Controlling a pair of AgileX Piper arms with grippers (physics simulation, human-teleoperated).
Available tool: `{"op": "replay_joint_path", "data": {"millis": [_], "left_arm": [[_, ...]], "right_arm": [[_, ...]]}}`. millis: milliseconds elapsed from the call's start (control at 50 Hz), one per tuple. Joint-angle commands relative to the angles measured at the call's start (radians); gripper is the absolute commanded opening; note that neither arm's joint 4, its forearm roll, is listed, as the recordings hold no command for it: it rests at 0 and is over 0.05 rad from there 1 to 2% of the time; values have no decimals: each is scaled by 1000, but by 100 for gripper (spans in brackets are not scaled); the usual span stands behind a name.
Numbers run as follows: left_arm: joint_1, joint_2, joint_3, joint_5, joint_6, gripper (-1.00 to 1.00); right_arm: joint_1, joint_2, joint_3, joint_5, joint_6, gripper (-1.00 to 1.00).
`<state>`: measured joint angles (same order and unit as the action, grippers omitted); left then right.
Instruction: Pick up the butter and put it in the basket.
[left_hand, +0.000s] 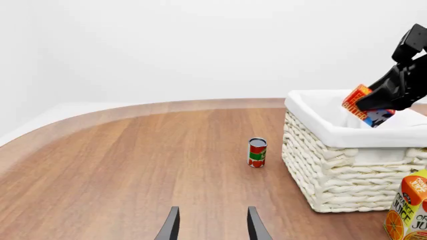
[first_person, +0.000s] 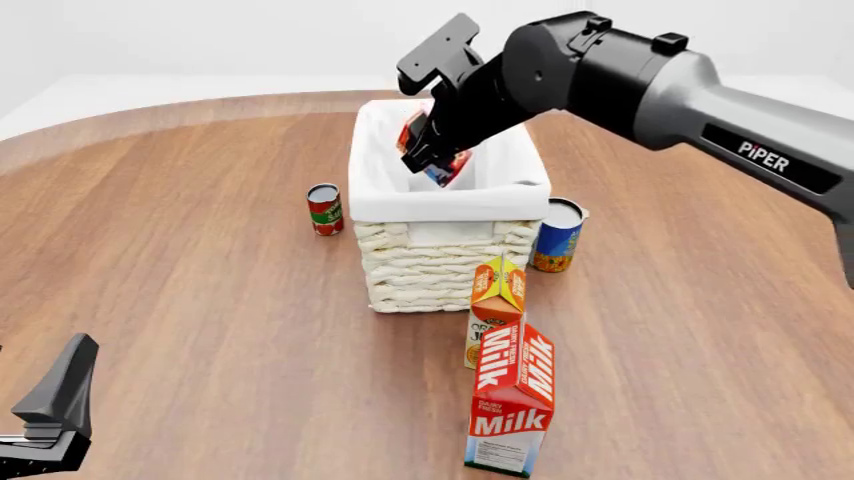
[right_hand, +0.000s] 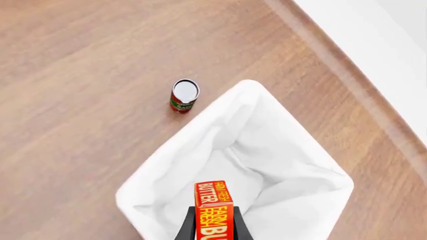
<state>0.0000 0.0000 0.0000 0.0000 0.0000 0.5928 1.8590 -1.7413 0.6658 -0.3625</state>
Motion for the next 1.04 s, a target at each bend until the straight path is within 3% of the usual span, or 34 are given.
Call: {"op": "replay_joint_path", "data": {"millis": [20, 220, 240, 1040], "left_arm": [[0, 0, 0, 0, 0, 100], [0, 0, 0, 0, 0, 100], [0, 0, 0, 0, 0, 100], [0, 0, 0, 0, 0, 100]], "right_arm": [[-9, 3, -15, -15, 16, -100], [-9, -1, -4, -20, 2, -100], [-12, 0, -5, -19, 1, 100], [-6, -65, 23, -27, -6, 100]]}}
